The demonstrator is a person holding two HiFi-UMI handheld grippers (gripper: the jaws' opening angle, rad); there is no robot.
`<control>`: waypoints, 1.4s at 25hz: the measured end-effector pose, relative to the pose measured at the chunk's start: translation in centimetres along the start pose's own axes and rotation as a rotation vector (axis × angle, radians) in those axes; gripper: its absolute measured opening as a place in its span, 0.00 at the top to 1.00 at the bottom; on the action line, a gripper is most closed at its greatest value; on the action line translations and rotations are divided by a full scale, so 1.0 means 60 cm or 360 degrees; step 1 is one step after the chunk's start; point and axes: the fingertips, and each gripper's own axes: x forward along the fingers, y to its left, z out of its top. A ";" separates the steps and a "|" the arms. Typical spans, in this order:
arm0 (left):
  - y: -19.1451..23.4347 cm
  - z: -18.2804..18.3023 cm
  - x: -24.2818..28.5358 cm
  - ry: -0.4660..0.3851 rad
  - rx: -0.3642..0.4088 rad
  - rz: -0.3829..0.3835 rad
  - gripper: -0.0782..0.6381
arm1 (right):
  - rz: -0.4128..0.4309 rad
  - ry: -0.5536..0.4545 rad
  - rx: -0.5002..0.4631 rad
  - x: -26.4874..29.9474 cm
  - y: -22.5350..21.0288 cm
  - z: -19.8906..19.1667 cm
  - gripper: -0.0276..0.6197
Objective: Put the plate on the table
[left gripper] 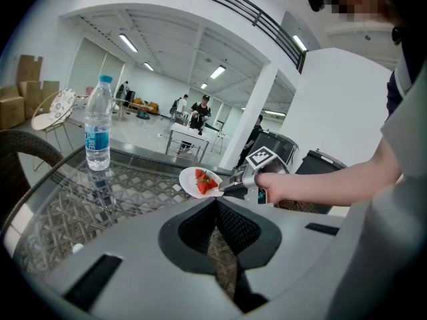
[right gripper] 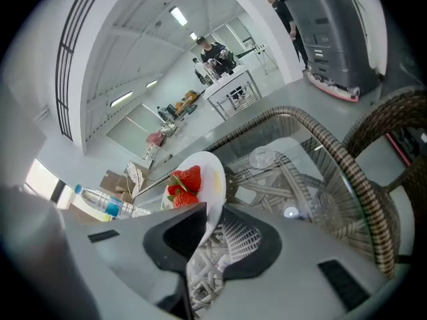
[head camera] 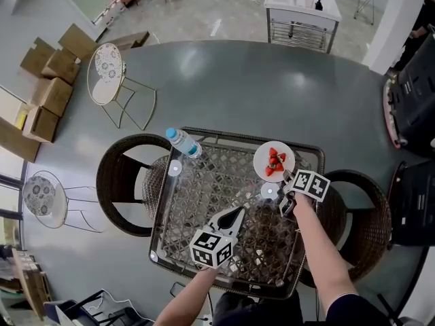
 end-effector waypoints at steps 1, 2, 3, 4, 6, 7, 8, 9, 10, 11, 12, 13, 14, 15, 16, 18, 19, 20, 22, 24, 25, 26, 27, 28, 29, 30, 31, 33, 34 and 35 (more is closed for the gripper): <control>-0.001 -0.001 -0.001 -0.0001 -0.0002 -0.0004 0.88 | -0.0027 0.0003 -0.0037 0.000 0.000 0.000 0.87; -0.002 -0.002 -0.002 -0.0003 -0.0005 -0.0007 0.88 | -0.0052 0.0006 -0.0071 0.000 0.000 0.001 0.87; -0.002 -0.003 -0.002 -0.0004 -0.0007 -0.0010 0.88 | -0.0077 0.0008 -0.0105 0.000 0.000 0.002 0.87; -0.001 -0.004 -0.003 -0.0005 -0.0009 -0.0011 0.88 | -0.0103 0.0009 -0.0138 0.000 0.000 0.003 0.86; 0.000 -0.005 -0.007 -0.0006 -0.0012 -0.0012 0.88 | -0.0156 0.0005 -0.0205 0.000 0.000 0.005 0.85; 0.001 -0.006 -0.009 -0.0008 -0.0015 -0.0012 0.88 | -0.0181 0.0003 -0.0238 -0.001 0.000 0.005 0.85; 0.002 -0.006 -0.010 -0.0011 -0.0018 -0.0010 0.88 | -0.0205 0.0002 -0.0272 -0.001 -0.001 0.005 0.84; 0.003 -0.007 -0.012 -0.0013 -0.0021 -0.0009 0.88 | -0.0227 0.0000 -0.0307 -0.001 -0.001 0.005 0.84; 0.004 -0.007 -0.014 -0.0016 -0.0023 -0.0007 0.88 | -0.0247 -0.0002 -0.0342 -0.001 0.000 0.005 0.84; 0.006 -0.007 -0.016 -0.0018 -0.0025 -0.0006 0.88 | -0.0264 -0.0006 -0.0372 -0.001 0.001 0.006 0.84; 0.008 -0.006 -0.018 -0.0020 -0.0026 -0.0004 0.88 | -0.0278 -0.0010 -0.0396 0.000 0.002 0.007 0.84; 0.009 -0.006 -0.020 -0.0023 -0.0028 -0.0003 0.88 | -0.0288 -0.0013 -0.0414 0.000 0.003 0.007 0.84; 0.010 -0.006 -0.021 -0.0026 -0.0029 -0.0002 0.88 | -0.0297 -0.0016 -0.0430 -0.001 0.003 0.008 0.84; 0.010 -0.006 -0.023 -0.0029 -0.0030 -0.0002 0.88 | -0.0304 -0.0022 -0.0444 -0.003 0.002 0.008 0.84; 0.009 -0.007 -0.024 -0.0032 -0.0030 -0.0002 0.88 | -0.0307 -0.0031 -0.0456 -0.005 0.002 0.010 0.84; 0.007 -0.007 -0.027 -0.0038 -0.0028 -0.0006 0.88 | -0.0301 -0.0055 -0.0468 -0.013 0.002 0.013 0.84; 0.007 -0.007 -0.028 -0.0042 -0.0027 -0.0008 0.88 | -0.0296 -0.0067 -0.0469 -0.017 0.003 0.015 0.84; 0.008 -0.006 -0.030 -0.0046 -0.0026 -0.0009 0.88 | -0.0292 -0.0078 -0.0471 -0.021 0.003 0.017 0.84; 0.008 -0.002 -0.032 -0.0055 -0.0020 -0.0014 0.88 | -0.0264 -0.0099 -0.0493 -0.034 0.010 0.018 0.84; 0.006 0.003 -0.033 -0.0067 -0.0009 -0.0023 0.88 | -0.0157 -0.0125 -0.0563 -0.053 0.030 0.015 0.84; 0.004 0.006 -0.034 -0.0075 -0.0001 -0.0029 0.88 | -0.0081 -0.0145 -0.0603 -0.065 0.044 0.013 0.84; 0.000 0.011 -0.035 -0.0084 0.0007 -0.0037 0.88 | -0.0004 -0.0170 -0.0639 -0.077 0.059 0.011 0.84; -0.003 0.017 -0.037 -0.0095 0.0017 -0.0047 0.88 | 0.0064 -0.0198 -0.0669 -0.090 0.074 0.010 0.84; -0.008 0.024 -0.039 -0.0107 0.0028 -0.0058 0.88 | 0.0114 -0.0229 -0.0698 -0.104 0.088 0.009 0.85; -0.013 0.032 -0.040 -0.0119 0.0041 -0.0070 0.88 | 0.0147 -0.0261 -0.0729 -0.118 0.101 0.010 0.85; -0.019 0.041 -0.042 -0.0131 0.0055 -0.0084 0.88 | 0.0169 -0.0294 -0.0764 -0.134 0.114 0.012 0.88; -0.025 0.050 -0.045 -0.0144 0.0068 -0.0098 0.88 | 0.0187 -0.0326 -0.0800 -0.150 0.126 0.013 0.89; -0.038 0.067 -0.051 -0.0166 0.0094 -0.0126 0.88 | 0.0223 -0.0387 -0.0874 -0.182 0.153 0.015 0.93; -0.045 0.075 -0.054 -0.0176 0.0106 -0.0139 0.88 | 0.0243 -0.0416 -0.0910 -0.198 0.167 0.015 0.94; -0.051 0.081 -0.059 -0.0185 0.0116 -0.0152 0.88 | 0.0266 -0.0443 -0.0945 -0.214 0.181 0.014 0.95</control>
